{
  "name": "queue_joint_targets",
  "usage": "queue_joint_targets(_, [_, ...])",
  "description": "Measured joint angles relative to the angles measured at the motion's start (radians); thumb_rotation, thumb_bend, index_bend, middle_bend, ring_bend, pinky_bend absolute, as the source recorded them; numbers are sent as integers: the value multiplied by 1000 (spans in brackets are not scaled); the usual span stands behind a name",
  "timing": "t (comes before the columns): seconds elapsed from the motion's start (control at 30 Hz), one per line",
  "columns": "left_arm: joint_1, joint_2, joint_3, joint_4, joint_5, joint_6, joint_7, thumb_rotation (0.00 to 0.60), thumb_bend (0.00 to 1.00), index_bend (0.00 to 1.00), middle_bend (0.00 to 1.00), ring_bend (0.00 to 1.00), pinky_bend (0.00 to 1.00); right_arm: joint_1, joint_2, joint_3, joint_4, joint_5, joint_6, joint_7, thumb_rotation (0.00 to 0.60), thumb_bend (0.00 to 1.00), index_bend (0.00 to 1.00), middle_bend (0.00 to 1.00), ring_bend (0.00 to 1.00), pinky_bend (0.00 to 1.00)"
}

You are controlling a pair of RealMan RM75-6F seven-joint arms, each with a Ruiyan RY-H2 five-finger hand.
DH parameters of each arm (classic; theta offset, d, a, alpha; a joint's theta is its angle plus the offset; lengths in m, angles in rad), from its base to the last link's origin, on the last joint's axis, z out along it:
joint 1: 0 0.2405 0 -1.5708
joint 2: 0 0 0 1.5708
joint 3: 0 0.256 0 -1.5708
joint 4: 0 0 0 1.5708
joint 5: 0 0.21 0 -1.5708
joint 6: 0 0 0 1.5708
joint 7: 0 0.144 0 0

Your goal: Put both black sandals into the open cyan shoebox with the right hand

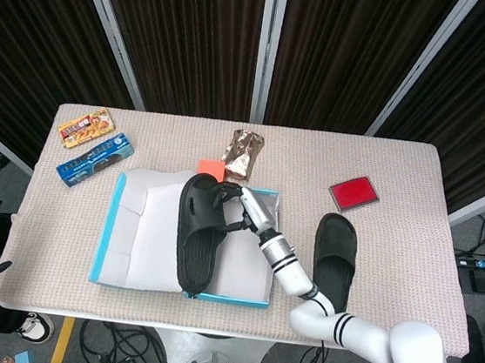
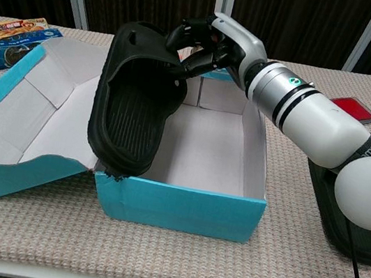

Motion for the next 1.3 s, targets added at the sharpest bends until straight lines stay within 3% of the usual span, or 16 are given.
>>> queue_joint_targets(0.53, [0, -7, 4, 29, 7, -3, -18, 600, 71, 85, 104, 0, 82, 25, -45, -24, 100, -38, -55, 124, 600, 55, 549, 466, 240, 378])
queue_joint_targets(0.87, [-1, -12, 6, 36, 10, -5, -24, 600, 70, 85, 104, 0, 82, -3, -37, -64, 115, -53, -61, 96, 600, 80, 546, 464, 240, 378])
queue_joint_targets(1.3, [-7, -10, 8, 23, 15, -12, -30, 600, 71, 85, 104, 0, 82, -4, -2, -73, 103, -50, -83, -18, 600, 103, 537, 461, 240, 378])
